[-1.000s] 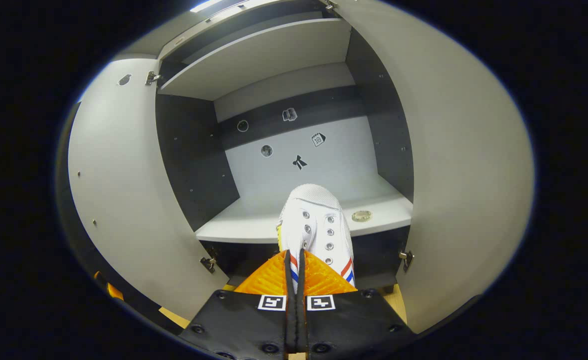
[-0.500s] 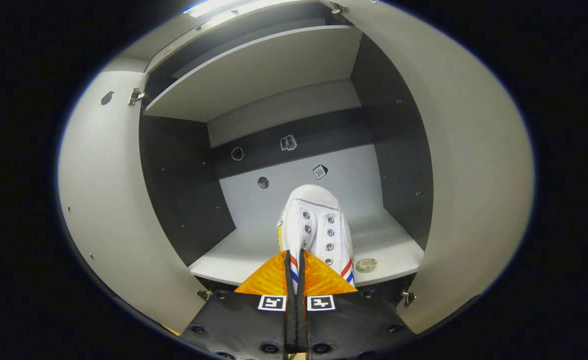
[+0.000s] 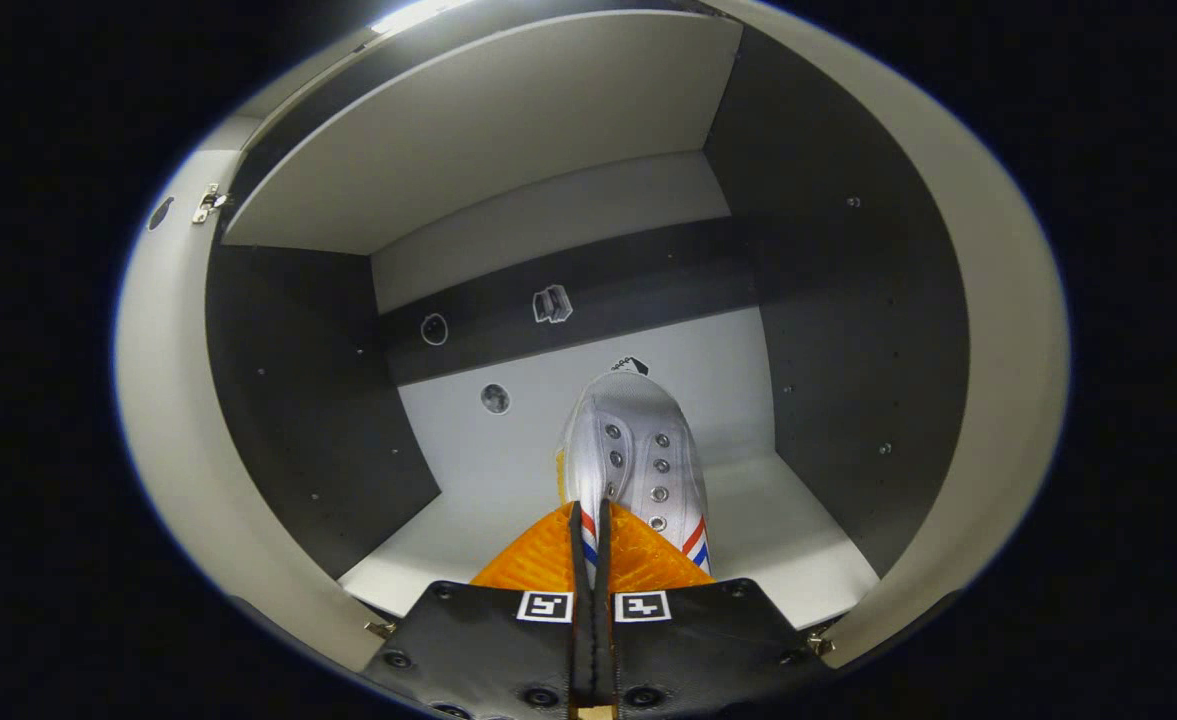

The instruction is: Grab one shoe with the right hand and put it into the shoe cabinet, grab the other shoe with the left hand and put it into the shoe cabinet; then close the right door with the right hand and the left door with the left hand.

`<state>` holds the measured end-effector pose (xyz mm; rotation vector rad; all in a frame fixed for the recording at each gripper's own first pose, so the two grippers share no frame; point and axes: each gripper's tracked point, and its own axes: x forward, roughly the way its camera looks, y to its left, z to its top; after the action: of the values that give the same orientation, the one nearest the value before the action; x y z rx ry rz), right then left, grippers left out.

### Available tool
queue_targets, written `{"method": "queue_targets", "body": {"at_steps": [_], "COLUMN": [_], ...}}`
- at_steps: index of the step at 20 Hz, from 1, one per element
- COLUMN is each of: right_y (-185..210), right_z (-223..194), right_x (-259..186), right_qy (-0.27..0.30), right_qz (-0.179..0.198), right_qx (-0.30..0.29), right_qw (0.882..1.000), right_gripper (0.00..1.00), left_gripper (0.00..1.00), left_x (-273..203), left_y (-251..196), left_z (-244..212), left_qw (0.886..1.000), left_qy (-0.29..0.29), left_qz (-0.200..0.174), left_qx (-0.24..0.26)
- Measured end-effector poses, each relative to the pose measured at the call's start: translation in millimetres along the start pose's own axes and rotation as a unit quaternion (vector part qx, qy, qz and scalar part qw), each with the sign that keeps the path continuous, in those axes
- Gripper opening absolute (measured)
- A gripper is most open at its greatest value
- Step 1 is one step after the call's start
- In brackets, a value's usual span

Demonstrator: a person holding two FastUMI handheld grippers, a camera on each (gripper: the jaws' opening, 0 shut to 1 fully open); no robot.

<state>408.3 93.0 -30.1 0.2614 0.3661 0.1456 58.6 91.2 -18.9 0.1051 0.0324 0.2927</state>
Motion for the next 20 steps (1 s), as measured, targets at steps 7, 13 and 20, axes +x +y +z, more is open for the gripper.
{"method": "queue_targets", "body": {"at_steps": [7,13,20], "right_y": [-18.5,-18.1,6.9], "right_z": [-14.1,-3.6,8.2], "right_x": [45.0,44.7,-14.3], "right_qy": [0.035,0.0,-0.062], "right_qz": [-0.032,-0.038,-0.021], "right_qx": [-0.004,-0.036,-0.091], "right_qw": [0.999,0.999,0.994], "right_gripper": [0.01,0.29,0.97], "left_gripper": [0.94,0.94,0.94], "left_x": [-4.3,-7.8,-0.3], "left_y": [-0.6,-5.9,-25.7], "left_z": [-9.6,-13.1,-18.3], "left_qw": [1.0,1.0,0.999], "left_qy": [0.014,0.021,0.029], "left_qz": [0.017,0.014,-0.028], "left_qx": [0.002,0.004,0.01]}}
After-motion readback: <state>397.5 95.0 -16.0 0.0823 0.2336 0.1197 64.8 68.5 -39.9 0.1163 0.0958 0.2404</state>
